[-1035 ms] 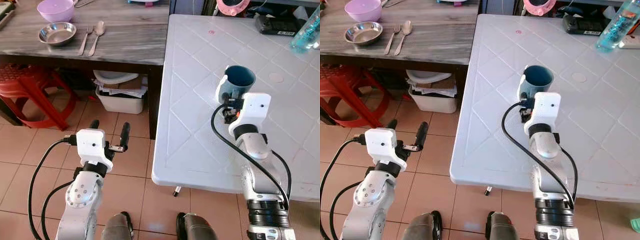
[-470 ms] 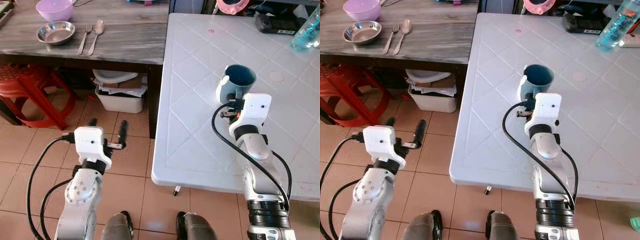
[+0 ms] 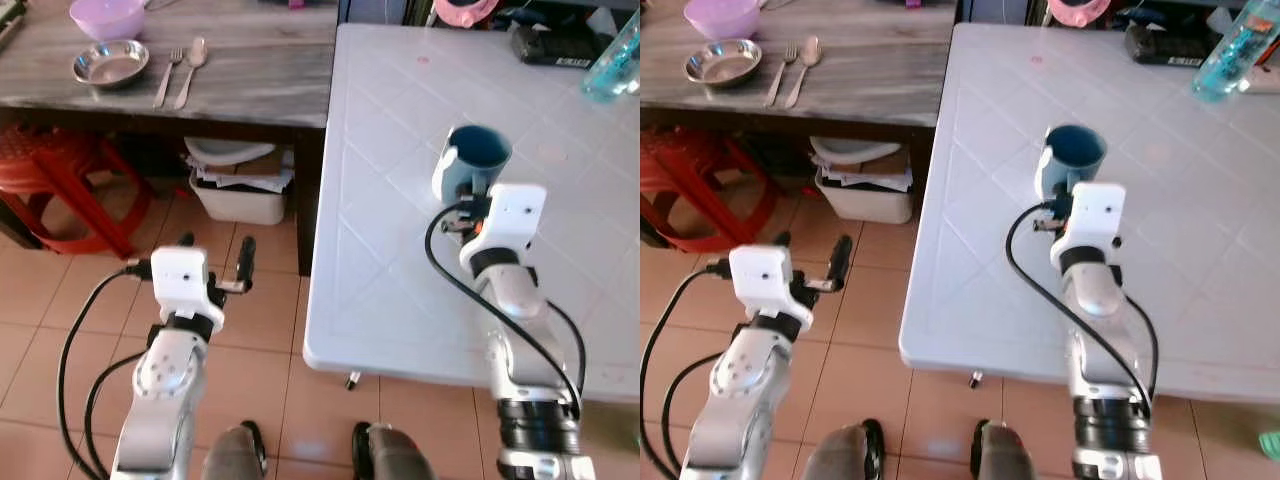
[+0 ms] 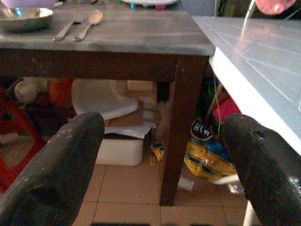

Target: Setting the table

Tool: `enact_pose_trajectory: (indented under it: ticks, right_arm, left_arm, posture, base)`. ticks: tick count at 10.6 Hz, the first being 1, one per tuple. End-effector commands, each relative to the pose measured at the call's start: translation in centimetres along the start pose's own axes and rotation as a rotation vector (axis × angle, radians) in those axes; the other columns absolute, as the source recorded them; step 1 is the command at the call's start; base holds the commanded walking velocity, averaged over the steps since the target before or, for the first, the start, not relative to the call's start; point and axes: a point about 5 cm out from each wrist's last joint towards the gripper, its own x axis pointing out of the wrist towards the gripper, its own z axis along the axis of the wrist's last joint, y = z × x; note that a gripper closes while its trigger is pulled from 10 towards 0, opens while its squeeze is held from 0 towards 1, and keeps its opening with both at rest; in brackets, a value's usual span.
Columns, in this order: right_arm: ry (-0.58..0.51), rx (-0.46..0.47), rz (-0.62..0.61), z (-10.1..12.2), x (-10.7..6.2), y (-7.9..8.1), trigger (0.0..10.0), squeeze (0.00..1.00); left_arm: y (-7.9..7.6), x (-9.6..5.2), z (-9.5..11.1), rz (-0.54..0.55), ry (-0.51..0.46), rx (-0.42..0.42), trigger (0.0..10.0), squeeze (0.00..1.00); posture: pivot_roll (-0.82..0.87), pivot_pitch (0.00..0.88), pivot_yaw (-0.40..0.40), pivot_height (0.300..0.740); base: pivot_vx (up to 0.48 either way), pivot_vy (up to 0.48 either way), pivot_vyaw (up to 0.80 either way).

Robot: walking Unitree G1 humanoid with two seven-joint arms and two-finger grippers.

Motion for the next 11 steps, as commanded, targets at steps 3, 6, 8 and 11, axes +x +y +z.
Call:
enact_pose_trajectory:
  ticks: [3,6,8,11]
  right_arm:
    - [-0.112,-0.050,0.066,1.8,0.1,1.1,10.0,0.00]
    - [-0.177,-0.097,0.110,2.5,-0.1,1.8,10.0,0.00]
    - [-0.188,-0.100,0.114,2.6,0.0,1.9,10.0,0.00]
    - [-0.195,-0.109,0.117,2.6,0.0,1.9,10.0,0.00]
  left_arm:
    - [0.6,0.2,-0.3,0.028,0.006,0.009,10.0,0.00]
    - [0.5,0.8,0.0,0.029,-0.007,0.003,10.0,0.00]
    - [0.6,0.9,0.2,0.030,-0.021,0.004,10.0,0.00]
    - [0.1,1.0,0.3,0.010,-0.033,0.005,10.0,0.00]
  posture:
    - [0.00,0.181,-0.009,0.740]
    - [0.00,0.169,-0.010,0.740]
    - [0.00,0.166,-0.011,0.740]
    - [-0.01,0.168,-0.014,0.740]
  base:
    - [0.000,0.479,0.00]
    - [0.000,0.451,0.00]
    - [0.251,0.409,0.00]
    - [0.389,0.204,0.00]
